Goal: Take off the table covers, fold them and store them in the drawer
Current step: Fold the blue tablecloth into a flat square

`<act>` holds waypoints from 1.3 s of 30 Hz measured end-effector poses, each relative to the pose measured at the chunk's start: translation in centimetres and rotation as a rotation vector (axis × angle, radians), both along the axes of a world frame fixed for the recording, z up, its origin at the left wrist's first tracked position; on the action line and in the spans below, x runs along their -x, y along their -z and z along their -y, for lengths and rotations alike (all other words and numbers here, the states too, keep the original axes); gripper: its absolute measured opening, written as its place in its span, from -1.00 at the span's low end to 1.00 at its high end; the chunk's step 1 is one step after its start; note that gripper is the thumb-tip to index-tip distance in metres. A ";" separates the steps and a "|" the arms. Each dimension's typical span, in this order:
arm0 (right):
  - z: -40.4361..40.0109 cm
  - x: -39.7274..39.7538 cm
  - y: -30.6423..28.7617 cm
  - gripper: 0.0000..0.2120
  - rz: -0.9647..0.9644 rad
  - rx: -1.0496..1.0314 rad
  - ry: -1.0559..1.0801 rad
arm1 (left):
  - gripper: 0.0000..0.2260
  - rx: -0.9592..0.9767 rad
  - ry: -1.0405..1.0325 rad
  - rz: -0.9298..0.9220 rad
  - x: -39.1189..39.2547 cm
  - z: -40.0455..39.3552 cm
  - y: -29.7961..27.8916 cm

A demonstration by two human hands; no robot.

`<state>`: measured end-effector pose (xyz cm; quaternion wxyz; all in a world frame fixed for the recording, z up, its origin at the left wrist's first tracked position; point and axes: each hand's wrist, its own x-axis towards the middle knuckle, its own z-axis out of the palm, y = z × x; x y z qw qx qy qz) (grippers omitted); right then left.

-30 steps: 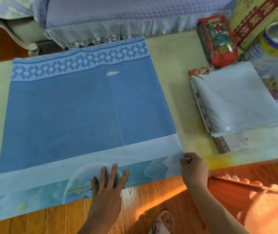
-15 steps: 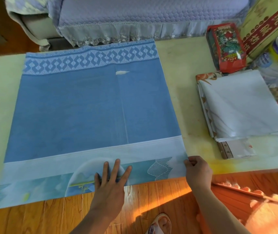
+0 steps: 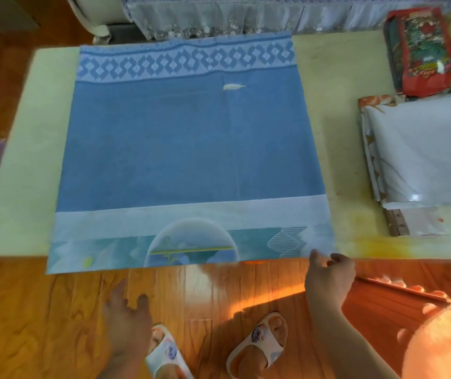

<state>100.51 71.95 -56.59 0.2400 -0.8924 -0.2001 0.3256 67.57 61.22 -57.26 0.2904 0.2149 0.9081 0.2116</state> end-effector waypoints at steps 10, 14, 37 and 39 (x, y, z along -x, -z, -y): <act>0.0 12.0 0.6 -0.70 -0.699 -0.113 0.481 | -0.89 -0.393 -0.728 0.704 17.5 -4.4 -1.3; 0.5 15.1 0.0 -0.77 -0.736 -0.089 0.531 | -0.76 -0.326 -0.723 0.624 20.6 -5.7 -1.3; -6.7 22.4 -1.3 -0.74 -0.392 -0.174 0.577 | -0.94 -0.177 -0.195 0.631 30.0 -10.1 1.0; -7.1 20.2 -1.3 -0.80 -0.401 -0.156 0.573 | -0.93 -0.171 -0.183 0.642 28.6 -10.3 1.4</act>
